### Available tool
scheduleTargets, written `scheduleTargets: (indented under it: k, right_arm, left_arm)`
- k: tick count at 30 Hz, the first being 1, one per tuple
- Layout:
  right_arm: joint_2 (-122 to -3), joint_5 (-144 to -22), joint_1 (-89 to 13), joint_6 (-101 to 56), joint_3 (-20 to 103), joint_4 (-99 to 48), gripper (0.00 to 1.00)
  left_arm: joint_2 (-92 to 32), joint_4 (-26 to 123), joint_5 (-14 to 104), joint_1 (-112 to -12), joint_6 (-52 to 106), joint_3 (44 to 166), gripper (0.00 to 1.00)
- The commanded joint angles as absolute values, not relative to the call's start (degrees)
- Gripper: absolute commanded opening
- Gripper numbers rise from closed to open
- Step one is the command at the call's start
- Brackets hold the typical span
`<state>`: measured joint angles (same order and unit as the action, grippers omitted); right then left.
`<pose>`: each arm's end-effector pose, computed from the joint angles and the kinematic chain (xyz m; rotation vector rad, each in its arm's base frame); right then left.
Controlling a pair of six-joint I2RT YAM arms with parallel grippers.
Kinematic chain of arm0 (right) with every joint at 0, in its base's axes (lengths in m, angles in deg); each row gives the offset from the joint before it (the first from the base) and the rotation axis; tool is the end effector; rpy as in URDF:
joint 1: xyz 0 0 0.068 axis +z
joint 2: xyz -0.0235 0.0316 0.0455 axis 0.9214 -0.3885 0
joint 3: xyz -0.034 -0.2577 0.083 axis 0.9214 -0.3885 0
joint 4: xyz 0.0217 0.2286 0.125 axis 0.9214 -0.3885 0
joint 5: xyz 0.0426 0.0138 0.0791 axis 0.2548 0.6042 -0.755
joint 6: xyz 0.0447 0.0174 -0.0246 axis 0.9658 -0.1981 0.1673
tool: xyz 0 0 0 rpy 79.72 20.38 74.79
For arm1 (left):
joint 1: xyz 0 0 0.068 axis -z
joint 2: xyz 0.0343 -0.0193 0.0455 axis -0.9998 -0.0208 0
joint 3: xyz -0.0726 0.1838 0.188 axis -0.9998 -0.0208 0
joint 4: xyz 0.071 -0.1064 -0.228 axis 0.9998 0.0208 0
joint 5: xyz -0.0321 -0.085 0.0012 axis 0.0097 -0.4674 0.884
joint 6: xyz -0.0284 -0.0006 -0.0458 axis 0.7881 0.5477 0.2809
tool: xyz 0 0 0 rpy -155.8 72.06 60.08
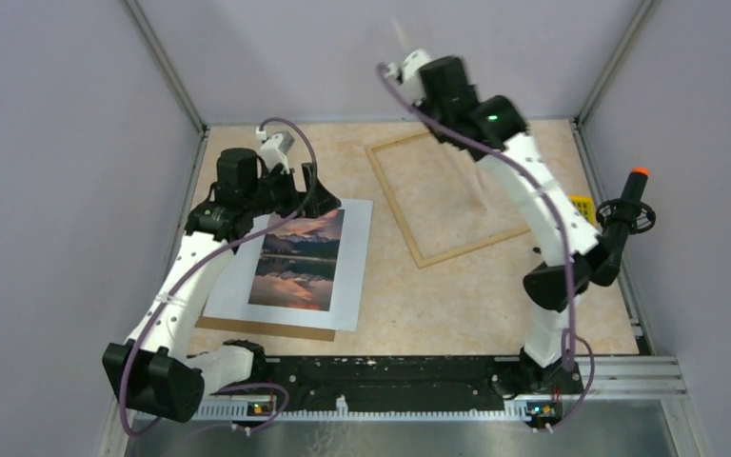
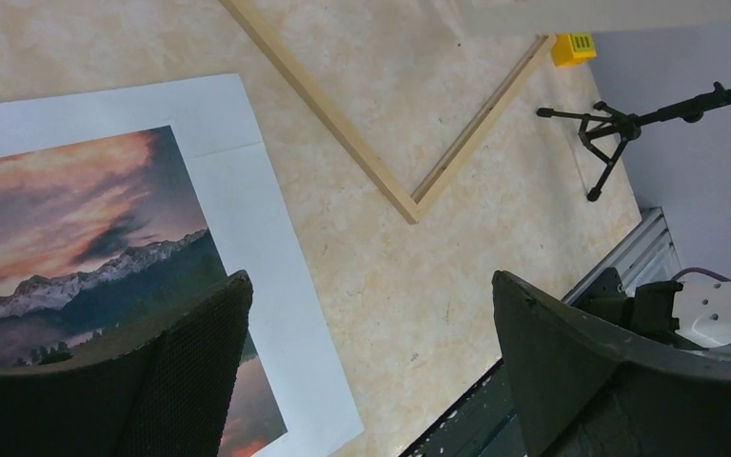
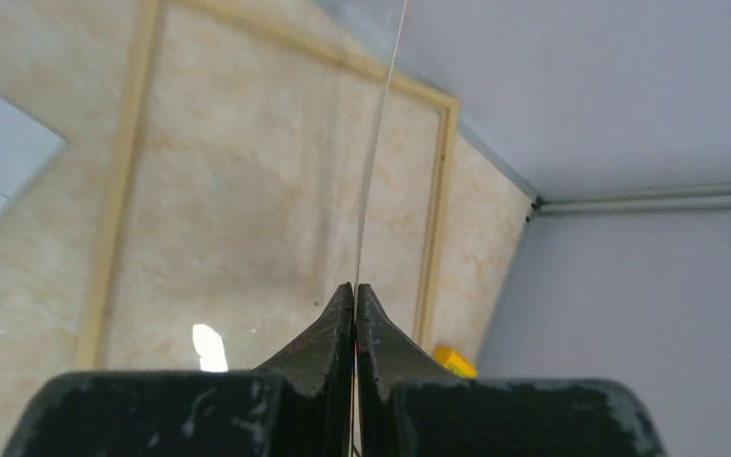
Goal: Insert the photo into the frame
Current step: Place the photo frame item in the photo frame.
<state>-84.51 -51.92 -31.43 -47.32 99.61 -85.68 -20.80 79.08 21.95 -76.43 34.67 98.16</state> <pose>0.2927 0.1931 0.4961 -0.7020 1.9258 -0.2326 0.2407 -0.0716 0.3588 0.2131 2.1201 -0.8977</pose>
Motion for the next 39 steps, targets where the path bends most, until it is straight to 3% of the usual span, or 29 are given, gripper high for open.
scheduleTargets:
  k: [1, 8, 13, 21, 39]
  right_arm:
    - [-93.81, -31.24, -24.42, -54.49, 91.8, -87.16, 0.0]
    - [-109.35, -33.02, -17.16, -34.78, 101.15, -100.3, 0.0]
    - [-108.51, -34.24, -15.91, -23.77, 88.87, -90.59, 0.0]
    - [-106.18, -32.97, -17.19, -27.08, 78.2, -79.57, 0.0]
    - [-108.41, -33.55, -25.07, -35.52, 78.18, -69.81, 0.0]
  left_arm:
    - [-20.76, 77.4, 23.08, -76.33, 33.79, 95.89, 0.98]
    - [-20.09, 80.23, 29.65, -76.4, 31.85, 94.21, 0.98]
    - [-19.8, 80.87, 38.64, -76.41, 32.78, 91.61, 0.98]
    - [-20.94, 79.77, 40.86, -76.24, 31.88, 89.87, 0.99]
    - [-22.18, 77.78, 41.61, -75.11, 31.4, 87.71, 0.98]
